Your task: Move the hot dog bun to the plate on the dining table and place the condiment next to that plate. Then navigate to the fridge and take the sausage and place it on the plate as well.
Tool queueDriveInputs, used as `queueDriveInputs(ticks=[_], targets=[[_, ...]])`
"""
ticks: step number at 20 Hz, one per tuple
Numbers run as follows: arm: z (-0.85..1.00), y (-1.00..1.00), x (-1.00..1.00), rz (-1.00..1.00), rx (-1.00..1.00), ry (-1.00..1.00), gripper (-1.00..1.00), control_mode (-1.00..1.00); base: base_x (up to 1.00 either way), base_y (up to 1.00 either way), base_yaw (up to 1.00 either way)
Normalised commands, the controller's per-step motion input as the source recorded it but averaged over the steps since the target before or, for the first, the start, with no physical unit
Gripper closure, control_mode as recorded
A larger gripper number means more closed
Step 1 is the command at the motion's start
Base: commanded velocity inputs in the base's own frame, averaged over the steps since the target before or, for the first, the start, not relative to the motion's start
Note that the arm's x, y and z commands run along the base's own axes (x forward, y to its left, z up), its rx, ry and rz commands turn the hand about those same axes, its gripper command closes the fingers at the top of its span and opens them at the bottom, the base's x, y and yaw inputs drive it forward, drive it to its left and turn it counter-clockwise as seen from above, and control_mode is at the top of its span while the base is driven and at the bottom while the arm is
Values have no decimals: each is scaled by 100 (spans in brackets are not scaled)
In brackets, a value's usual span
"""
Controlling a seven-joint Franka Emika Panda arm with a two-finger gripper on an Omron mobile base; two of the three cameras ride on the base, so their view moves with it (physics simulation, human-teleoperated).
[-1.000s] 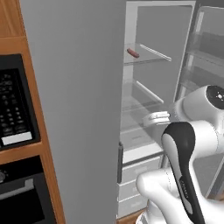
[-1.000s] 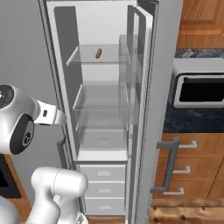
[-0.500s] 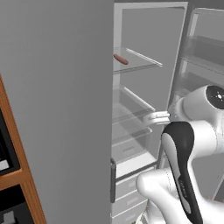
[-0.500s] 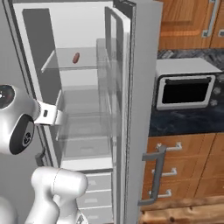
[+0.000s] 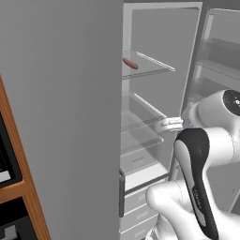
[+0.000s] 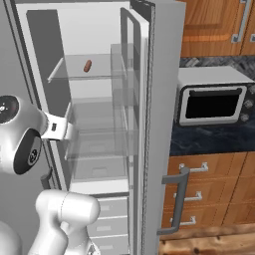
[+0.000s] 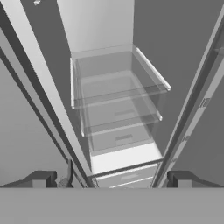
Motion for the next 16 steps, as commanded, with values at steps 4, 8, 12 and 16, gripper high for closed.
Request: queueDriveInputs(ticks=[4,8,12,16], targets=[[70,-30,40,10,-10,-8,-100,-100,0,0,0],[66,-13,63,9,-11,-3,-100,-100,0,0,0],[61,2,85,2,-11,0,-100,-100,0,0,0],[29,0,98,4,-1,2,-100,-100,0,0,0]])
